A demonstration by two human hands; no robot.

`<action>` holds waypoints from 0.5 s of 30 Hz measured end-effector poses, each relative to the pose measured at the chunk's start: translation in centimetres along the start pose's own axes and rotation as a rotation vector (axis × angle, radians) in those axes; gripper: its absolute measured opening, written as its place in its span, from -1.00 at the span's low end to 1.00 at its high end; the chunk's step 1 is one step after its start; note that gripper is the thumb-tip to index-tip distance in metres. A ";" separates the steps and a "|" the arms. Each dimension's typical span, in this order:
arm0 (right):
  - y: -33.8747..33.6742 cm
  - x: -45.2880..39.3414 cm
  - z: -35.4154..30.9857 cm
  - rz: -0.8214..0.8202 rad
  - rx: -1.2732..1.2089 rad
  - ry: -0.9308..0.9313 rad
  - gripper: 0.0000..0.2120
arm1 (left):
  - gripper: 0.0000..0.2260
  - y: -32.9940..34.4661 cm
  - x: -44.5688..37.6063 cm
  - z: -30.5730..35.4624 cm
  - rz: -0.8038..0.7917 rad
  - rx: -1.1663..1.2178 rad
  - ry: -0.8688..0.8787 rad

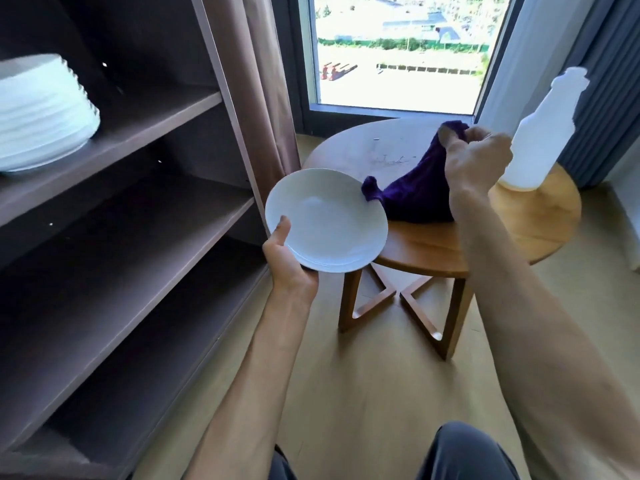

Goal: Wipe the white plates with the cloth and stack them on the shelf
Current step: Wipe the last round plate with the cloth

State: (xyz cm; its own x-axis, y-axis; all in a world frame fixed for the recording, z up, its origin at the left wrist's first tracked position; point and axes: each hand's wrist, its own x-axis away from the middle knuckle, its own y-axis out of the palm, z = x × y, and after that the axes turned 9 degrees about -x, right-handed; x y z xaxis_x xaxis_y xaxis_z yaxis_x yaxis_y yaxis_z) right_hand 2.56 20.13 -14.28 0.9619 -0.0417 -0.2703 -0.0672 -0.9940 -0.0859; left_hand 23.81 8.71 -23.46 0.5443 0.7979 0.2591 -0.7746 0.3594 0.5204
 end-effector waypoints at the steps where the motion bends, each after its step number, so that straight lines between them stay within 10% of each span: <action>1: -0.1 0.1 0.2 0.012 -0.013 -0.009 -0.79 | -0.63 0.0 0.0 0.0 0.009 0.013 0.009; 7: 0.7 2.7 -1.3 -0.188 -0.142 0.078 -0.81 | -0.53 0.1 -0.4 0.1 0.076 0.059 0.142; 12: 0.9 6.8 -2.7 -0.958 -0.028 0.080 -0.89 | -0.51 1.0 -0.3 -0.3 0.049 0.063 0.105; 15: 1.5 7.3 -0.7 -0.771 -0.168 -0.037 -0.82 | -0.42 0.9 -0.6 -0.2 0.063 0.110 0.031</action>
State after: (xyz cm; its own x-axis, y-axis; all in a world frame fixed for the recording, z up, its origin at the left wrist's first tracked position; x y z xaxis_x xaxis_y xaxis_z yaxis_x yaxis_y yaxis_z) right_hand 9.70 18.26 -15.70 0.7112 0.6660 -0.2252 0.6589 -0.7431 -0.1166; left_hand 22.69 8.64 -23.29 0.4841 0.8325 0.2694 -0.7661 0.2545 0.5902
